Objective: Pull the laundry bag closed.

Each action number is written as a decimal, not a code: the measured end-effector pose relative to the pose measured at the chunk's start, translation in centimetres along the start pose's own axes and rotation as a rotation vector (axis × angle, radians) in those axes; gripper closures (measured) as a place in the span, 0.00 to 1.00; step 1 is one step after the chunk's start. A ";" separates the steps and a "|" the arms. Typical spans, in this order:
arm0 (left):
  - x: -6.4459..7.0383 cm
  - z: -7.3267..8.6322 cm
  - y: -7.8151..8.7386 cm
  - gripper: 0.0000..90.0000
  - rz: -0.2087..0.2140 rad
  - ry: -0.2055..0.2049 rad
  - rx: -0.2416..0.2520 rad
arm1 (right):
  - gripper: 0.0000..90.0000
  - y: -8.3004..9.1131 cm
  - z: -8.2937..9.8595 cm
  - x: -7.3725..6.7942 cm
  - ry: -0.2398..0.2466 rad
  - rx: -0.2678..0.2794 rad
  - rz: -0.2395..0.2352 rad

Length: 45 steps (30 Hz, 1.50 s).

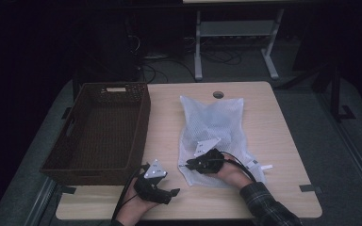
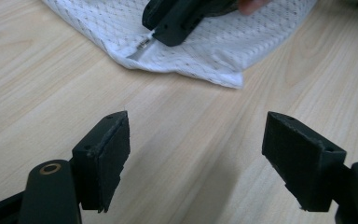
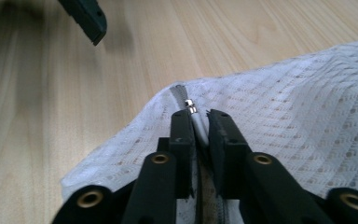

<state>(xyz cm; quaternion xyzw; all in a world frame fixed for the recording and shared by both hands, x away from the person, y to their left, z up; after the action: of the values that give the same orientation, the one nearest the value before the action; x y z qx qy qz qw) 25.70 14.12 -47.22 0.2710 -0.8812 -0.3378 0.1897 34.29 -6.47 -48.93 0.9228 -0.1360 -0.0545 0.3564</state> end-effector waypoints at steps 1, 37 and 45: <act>0.0 0.0 0.0 0.27 0.005 0.005 0.004 | 0.92 0.0 0.0 0.1 0.001 0.001 0.008; -3.7 -5.1 -3.0 0.76 0.272 0.203 0.069 | 0.93 4.9 0.0 -1.0 0.045 0.125 -0.004; -4.0 -5.1 -2.8 0.86 0.293 0.214 0.082 | 0.93 4.5 0.2 -1.2 0.058 0.112 -0.010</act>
<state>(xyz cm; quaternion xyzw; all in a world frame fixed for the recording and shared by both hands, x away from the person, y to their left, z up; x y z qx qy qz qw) 32.44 12.26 -46.19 0.1816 -0.8989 -0.2398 0.3186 32.18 -9.48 -46.00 0.9430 -0.1240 -0.0219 0.3079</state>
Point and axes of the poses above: each handheld gripper's, and its own axes: y roughly backward along the jaws, z roughly out of its underside, x roughly to its right, the point moved 2 cm from there along -y, roughly forward along the jaws, and after that the axes turned 2 degrees about y, right-handed, at the moved point
